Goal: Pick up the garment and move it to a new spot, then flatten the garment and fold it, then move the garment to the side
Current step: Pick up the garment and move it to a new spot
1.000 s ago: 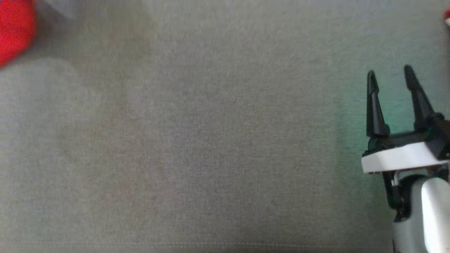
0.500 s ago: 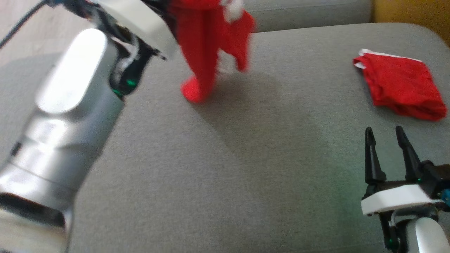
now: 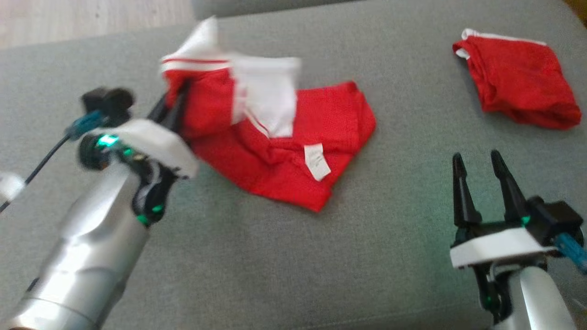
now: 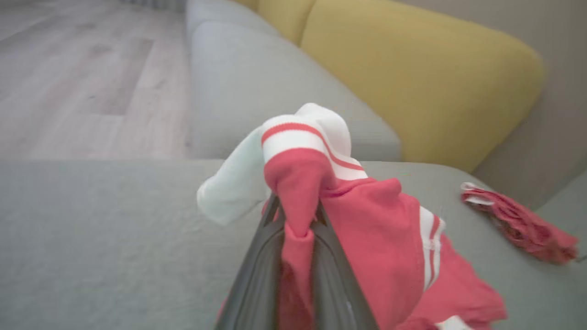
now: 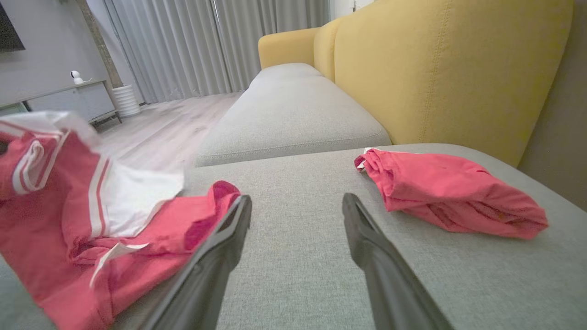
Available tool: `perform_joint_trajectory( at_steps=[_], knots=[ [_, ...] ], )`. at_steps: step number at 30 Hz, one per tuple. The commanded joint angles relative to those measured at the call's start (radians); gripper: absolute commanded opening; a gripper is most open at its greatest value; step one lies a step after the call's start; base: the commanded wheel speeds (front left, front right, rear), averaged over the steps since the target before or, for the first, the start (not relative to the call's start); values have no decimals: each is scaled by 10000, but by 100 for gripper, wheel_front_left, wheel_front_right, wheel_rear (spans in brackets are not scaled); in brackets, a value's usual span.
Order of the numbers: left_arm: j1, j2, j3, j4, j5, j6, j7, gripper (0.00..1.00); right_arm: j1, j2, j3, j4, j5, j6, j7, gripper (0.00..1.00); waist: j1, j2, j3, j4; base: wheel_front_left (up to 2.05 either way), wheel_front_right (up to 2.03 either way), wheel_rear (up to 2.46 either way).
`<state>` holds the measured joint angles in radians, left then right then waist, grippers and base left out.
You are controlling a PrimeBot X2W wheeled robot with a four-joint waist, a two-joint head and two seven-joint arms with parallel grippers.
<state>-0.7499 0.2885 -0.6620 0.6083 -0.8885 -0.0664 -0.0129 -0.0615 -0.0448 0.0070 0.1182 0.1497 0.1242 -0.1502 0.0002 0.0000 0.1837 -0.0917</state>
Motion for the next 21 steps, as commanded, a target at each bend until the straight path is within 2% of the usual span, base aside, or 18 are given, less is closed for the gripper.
perform_joint_trajectory(
  at_steps=[1,6,7,8,10,16,21],
  knots=[
    [-557,433,652,152,31,159,-413,0,-466,-54,311,-199,35,65,-165,100,-2,0,374,-143,0,0,0],
    [-393,458,880,1610,-70,192,-986,0,-788,-54,336,108,0,65,-315,100,-2,0,600,-164,0,0,0],
    [-398,437,909,1836,-77,182,-1107,9,-819,-54,329,157,-14,65,-331,100,-2,0,606,-143,0,0,0],
    [-412,420,899,2038,-40,173,-1231,35,-841,-54,326,203,-31,65,-341,100,-2,0,599,-114,0,0,0],
    [-425,334,829,2380,30,105,-1423,100,-857,-54,315,301,-63,65,-366,100,-2,0,525,-25,0,0,0],
    [-398,76,456,2887,390,-160,-1971,100,-728,-54,260,522,-130,65,-392,100,-2,0,-8,335,0,0,0],
    [-220,60,243,2640,907,-195,-2374,100,-446,-54,45,612,-270,65,-331,100,-2,0,-790,761,0,0,0]
  ],
)
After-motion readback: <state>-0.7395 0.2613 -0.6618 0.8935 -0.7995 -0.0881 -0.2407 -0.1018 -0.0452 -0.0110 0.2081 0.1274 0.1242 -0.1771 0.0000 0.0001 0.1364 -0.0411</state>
